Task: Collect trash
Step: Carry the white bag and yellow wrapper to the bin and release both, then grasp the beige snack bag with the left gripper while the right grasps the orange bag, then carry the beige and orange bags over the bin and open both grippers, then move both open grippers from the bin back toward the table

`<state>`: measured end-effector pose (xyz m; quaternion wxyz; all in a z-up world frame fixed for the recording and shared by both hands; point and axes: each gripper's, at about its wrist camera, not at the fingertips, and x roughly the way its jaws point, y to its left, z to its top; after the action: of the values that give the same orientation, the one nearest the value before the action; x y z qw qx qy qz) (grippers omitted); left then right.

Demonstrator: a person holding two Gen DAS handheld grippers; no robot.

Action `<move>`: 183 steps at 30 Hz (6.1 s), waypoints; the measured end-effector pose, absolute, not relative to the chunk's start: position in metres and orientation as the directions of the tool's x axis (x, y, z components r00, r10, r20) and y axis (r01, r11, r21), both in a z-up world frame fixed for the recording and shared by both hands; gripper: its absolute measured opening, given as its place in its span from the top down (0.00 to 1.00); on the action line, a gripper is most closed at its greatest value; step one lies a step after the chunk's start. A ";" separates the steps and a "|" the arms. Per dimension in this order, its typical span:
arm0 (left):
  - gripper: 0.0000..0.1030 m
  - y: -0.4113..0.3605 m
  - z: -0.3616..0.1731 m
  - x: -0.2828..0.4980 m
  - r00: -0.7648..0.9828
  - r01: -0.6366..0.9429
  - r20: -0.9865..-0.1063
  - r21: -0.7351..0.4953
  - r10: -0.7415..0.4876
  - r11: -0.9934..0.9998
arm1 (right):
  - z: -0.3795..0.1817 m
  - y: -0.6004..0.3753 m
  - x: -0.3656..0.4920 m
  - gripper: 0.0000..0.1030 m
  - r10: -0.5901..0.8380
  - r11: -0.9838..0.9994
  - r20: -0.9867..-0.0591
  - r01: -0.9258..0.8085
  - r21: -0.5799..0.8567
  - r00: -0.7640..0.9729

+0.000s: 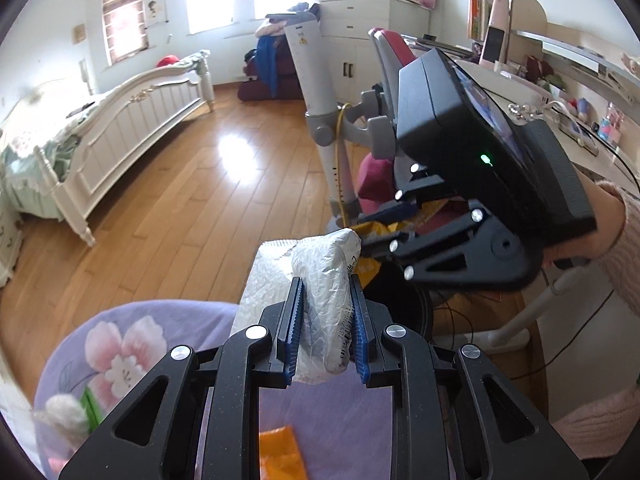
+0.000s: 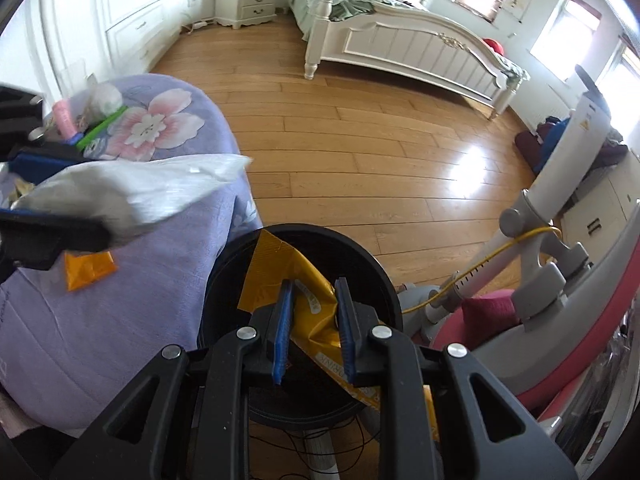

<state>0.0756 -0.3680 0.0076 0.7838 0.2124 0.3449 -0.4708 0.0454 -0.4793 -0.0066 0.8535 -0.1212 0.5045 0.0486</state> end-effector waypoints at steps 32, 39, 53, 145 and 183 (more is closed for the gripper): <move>0.38 -0.393 -0.025 0.105 0.370 0.823 -0.753 -0.007 -0.545 0.568 | -0.021 -0.494 0.050 0.27 -0.176 0.975 -0.864 -0.038 -0.219 0.471; 0.38 -0.345 -0.010 0.093 0.430 0.783 -0.726 0.004 -0.537 0.622 | -0.012 -0.467 0.055 0.27 -0.154 0.970 -0.857 -0.090 -0.226 0.491; 0.38 -0.239 0.000 0.082 0.511 0.693 -0.722 0.025 -0.467 0.720 | -0.008 -0.389 0.057 0.27 -0.080 0.955 -0.861 -0.207 -0.210 0.502; 0.95 -0.312 -0.013 0.082 0.322 0.862 -0.767 -0.006 -0.556 0.507 | -0.034 -0.446 0.040 0.82 -0.010 0.984 -0.900 -0.154 -0.085 0.435; 0.49 -0.383 -0.027 0.095 0.333 0.841 -0.769 -0.020 -0.546 0.540 | -0.038 -0.490 0.049 0.34 -0.142 0.988 -0.893 0.007 -0.154 0.427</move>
<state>0.0951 -0.3826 -0.0267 0.7926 0.1957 0.3768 -0.4377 0.0487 -0.4896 -0.0380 0.8424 -0.0632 0.5334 -0.0441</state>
